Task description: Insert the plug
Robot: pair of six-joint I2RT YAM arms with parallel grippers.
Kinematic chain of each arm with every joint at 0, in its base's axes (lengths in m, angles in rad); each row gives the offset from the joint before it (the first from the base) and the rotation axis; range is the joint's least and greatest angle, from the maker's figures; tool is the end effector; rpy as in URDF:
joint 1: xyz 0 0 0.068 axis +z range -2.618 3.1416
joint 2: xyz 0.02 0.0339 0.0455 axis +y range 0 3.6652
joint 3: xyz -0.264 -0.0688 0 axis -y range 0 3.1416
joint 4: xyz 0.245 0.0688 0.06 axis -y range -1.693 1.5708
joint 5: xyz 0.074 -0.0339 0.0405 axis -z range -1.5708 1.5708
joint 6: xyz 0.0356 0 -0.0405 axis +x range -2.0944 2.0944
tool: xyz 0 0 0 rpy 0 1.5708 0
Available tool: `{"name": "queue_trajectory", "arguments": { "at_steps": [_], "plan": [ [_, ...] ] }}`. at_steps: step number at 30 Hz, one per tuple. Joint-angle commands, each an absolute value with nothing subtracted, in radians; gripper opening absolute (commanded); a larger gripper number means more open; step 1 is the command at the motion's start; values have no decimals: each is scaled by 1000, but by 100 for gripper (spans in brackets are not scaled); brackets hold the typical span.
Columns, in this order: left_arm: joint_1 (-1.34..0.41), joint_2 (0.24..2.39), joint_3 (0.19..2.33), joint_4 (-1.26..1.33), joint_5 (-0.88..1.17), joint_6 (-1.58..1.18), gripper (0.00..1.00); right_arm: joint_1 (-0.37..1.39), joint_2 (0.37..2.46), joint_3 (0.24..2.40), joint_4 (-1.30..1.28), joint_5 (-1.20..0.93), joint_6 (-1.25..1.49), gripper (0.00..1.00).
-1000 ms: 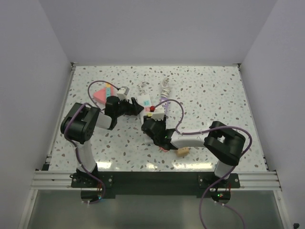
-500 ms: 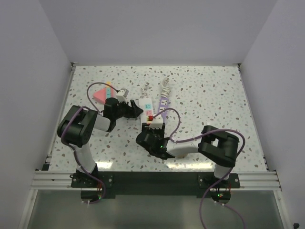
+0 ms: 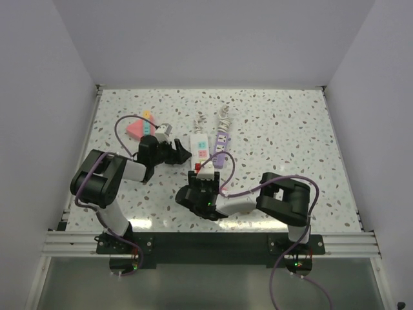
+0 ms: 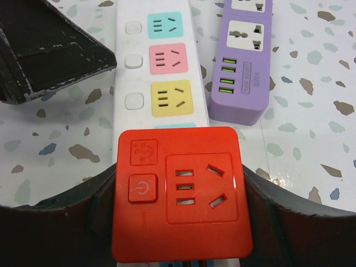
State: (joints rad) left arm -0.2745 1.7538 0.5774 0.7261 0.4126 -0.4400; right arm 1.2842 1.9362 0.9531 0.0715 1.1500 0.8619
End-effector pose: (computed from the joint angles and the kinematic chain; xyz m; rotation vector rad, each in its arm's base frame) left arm 0.2980 -0.0987 0.1236 0.0998 2.0874 -0.8608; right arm 0.1313 0.3307 0.1195 0.0133 1.8996 -0.0164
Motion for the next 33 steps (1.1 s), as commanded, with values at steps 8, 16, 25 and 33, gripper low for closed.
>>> {"name": "queue_trajectory", "arguments": {
  "at_steps": [8,16,25,33],
  "plan": [
    [-268,1487,520,555,163,-485,80,1325,2132,900,-299,811,933,0],
    [-264,1257,499,364,-67,-489,88,1276,2123,1009,-158,810,776,0],
    [-264,1057,491,244,-110,-495,90,1223,2147,1201,-43,756,588,0],
    [-262,967,479,183,-106,-497,90,1187,2243,1428,-40,715,505,0]
  ]
}}
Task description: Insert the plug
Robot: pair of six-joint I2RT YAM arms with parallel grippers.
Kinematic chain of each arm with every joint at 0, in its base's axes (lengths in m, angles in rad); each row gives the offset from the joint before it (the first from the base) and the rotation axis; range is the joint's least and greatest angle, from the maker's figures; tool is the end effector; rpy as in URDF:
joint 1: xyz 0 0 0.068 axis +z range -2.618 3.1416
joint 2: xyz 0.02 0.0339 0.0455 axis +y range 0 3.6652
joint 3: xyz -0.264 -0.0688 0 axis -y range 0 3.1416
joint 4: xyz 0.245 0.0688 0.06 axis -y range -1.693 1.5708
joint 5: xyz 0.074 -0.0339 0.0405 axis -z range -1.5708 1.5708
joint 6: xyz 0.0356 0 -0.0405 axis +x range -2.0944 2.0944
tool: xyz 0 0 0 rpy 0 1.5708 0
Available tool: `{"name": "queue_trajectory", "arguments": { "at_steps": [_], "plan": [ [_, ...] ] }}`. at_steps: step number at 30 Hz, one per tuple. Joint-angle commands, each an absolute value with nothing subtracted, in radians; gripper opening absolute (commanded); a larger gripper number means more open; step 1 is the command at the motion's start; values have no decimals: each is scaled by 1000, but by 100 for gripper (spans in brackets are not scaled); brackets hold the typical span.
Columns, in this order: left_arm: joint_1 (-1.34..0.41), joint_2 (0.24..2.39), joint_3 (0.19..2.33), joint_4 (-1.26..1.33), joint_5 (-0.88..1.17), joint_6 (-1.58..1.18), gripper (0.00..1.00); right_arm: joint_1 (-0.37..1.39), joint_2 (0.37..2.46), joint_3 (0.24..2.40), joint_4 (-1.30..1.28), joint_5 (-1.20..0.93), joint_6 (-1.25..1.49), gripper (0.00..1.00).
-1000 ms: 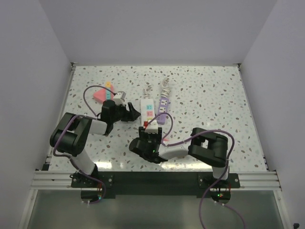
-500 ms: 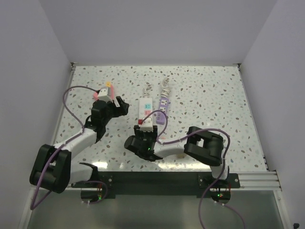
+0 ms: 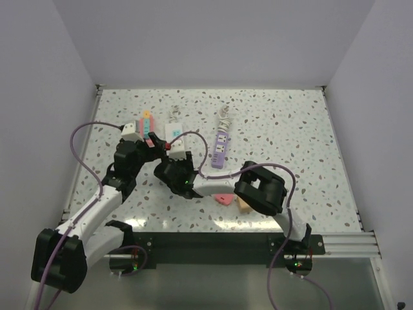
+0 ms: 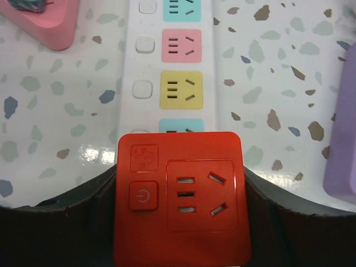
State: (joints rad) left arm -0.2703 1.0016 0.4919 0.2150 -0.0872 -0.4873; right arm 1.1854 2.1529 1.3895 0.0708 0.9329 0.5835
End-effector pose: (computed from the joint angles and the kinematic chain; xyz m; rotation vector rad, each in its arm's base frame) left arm 0.2182 -0.0573 0.2369 -0.2650 1.8692 -0.4409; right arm 0.1983 0.4126 0.1472 -0.1347 1.9572 0.0845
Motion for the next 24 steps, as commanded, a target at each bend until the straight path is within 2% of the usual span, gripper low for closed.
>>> {"name": "queue_trajectory", "arguments": {
  "at_steps": [1,5,8,9,12,22,24],
  "plan": [
    [-262,948,479,172,-107,-499,90,1184,2252,1449,-46,712,493,0],
    [-262,910,474,150,-118,-499,90,1180,2298,1557,-66,707,460,2],
    [-264,893,471,138,-126,-502,90,1175,2301,1612,-71,700,440,22],
    [-262,888,472,130,-133,-503,90,1175,2292,1623,-61,701,433,37],
    [-264,864,471,117,-153,-509,90,1166,2266,1635,-48,699,405,57],
    [-265,818,457,117,-160,-520,90,1123,2186,1618,29,690,336,91],
    [-270,815,453,121,-182,-517,89,1114,2157,1568,95,674,331,91]
  ]
}}
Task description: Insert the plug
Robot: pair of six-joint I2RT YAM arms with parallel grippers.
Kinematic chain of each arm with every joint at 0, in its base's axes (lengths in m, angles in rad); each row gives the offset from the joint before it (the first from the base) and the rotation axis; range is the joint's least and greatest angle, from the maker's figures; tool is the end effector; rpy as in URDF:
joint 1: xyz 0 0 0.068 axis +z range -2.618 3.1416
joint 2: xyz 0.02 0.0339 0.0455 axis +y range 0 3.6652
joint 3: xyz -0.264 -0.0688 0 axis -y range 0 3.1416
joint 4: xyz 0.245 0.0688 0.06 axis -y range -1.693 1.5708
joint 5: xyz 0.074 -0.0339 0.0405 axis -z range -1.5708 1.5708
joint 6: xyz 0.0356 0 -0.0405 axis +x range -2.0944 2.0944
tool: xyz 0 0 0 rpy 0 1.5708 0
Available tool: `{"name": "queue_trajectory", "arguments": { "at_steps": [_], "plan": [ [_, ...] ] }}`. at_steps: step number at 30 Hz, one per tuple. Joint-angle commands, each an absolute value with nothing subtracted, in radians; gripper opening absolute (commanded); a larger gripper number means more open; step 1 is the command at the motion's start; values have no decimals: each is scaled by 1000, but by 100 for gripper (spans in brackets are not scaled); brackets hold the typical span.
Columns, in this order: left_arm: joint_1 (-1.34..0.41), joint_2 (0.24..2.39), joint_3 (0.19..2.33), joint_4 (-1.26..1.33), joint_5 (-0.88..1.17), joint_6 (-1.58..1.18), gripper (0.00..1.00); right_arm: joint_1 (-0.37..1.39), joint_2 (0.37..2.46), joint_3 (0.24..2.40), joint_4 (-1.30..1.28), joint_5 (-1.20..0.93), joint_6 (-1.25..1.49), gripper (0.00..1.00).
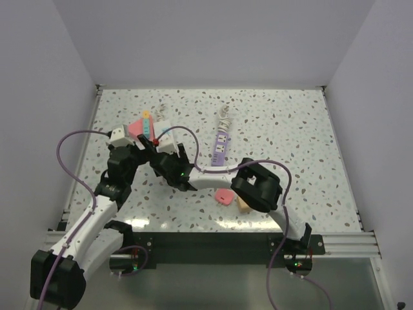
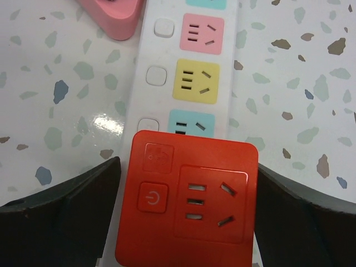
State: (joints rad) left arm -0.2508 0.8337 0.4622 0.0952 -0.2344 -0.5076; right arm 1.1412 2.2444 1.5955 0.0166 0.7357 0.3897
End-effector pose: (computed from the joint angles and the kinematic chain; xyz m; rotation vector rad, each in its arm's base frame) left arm 0.1930 -0.0409 0.2463 -0.3988 1.8074 -0.3142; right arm 0.2288 0.4420 0.1603 -0.3685 1.9936 0.1460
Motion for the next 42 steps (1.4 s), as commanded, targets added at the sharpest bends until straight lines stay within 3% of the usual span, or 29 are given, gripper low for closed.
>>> {"name": "queue_trajectory", "arguments": {
  "at_steps": [1,13,21,31,42],
  "plan": [
    [-275,810,453,121,-192,-517,89,1111,2142,1545,121,660,330,92],
    [-440,698,384,186,-405,-496,89,1072,1792,1148,370,577,321,97],
    [-618,788,388,293,-498,-407,88,1035,1562,939,434,537,322,99],
    [-1086,1090,408,524,-623,-252,88,848,1131,543,396,641,439,99],
    [-1246,1503,518,580,-502,-334,95,816,770,365,284,719,471,99]
  ]
}}
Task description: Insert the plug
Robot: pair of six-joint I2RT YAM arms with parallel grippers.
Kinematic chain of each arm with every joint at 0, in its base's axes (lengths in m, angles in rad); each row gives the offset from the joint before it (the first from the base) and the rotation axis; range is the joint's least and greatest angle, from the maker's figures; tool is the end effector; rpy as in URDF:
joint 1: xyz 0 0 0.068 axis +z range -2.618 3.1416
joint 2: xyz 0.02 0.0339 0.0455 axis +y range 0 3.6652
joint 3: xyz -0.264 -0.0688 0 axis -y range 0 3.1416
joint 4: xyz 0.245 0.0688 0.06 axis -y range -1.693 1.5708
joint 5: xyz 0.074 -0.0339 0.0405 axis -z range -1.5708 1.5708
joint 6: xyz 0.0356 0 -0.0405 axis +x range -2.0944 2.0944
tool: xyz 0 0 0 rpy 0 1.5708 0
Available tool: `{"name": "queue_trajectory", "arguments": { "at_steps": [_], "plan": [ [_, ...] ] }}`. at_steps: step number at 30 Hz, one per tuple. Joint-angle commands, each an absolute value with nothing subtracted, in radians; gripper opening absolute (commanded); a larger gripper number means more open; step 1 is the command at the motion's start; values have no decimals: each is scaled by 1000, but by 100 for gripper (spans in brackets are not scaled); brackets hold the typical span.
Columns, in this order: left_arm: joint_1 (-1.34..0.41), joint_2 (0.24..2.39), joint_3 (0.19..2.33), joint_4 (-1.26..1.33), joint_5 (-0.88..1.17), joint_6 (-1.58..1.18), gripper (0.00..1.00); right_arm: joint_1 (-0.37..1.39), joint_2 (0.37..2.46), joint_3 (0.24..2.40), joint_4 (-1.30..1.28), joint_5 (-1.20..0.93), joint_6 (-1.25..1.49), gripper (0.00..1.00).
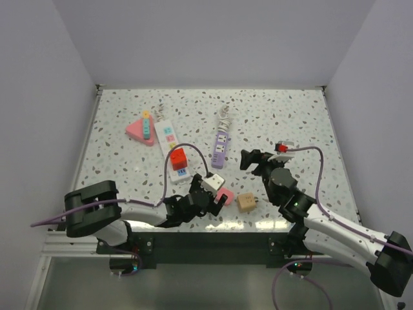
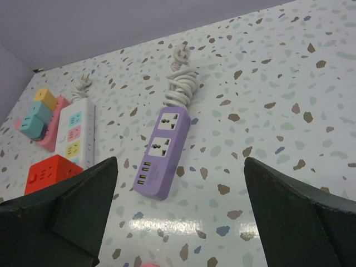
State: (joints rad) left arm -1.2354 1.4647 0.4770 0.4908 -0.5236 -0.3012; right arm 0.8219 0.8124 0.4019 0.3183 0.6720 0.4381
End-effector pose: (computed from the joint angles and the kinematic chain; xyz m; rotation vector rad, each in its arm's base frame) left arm 0.1054 -0.2483 0.1546 0.6154 1.9281 -0.4417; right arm 0.1445 0.1229 0.2530 0.1926 1.6471 0.4029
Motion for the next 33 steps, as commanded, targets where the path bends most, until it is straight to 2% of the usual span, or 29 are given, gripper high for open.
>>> {"name": "queue_trajectory", "arguments": {
  "at_steps": [1,5,18,20,21,22,24,27,29,30,33],
  "plan": [
    [-1247,1511,520,580,-491,-340,95,816,759,351,282,722,472,99],
    [-1247,1537,515,610,-407,-370,98,813,741,347,255,730,474,99],
    [-1246,1675,586,589,-465,-377,100,813,744,328,265,707,480,99],
    [-1247,1689,586,581,-476,-373,93,811,741,330,261,703,477,99],
    [-1247,1693,586,578,-477,-371,89,811,741,333,258,696,477,99],
    [-1247,1698,583,578,-477,-368,80,813,741,334,252,693,476,99],
    [-1247,1710,574,581,-471,-365,75,811,732,344,229,689,474,99],
    [-1247,1709,542,603,-466,-362,61,813,710,353,198,670,472,99],
    [-1247,1684,522,629,-465,-353,50,811,701,356,183,647,469,99],
    [-1247,1672,506,632,-465,-350,38,813,698,359,180,637,469,99],
    [-1247,1603,480,653,-472,-312,22,813,704,374,169,568,460,99]
  ]
}}
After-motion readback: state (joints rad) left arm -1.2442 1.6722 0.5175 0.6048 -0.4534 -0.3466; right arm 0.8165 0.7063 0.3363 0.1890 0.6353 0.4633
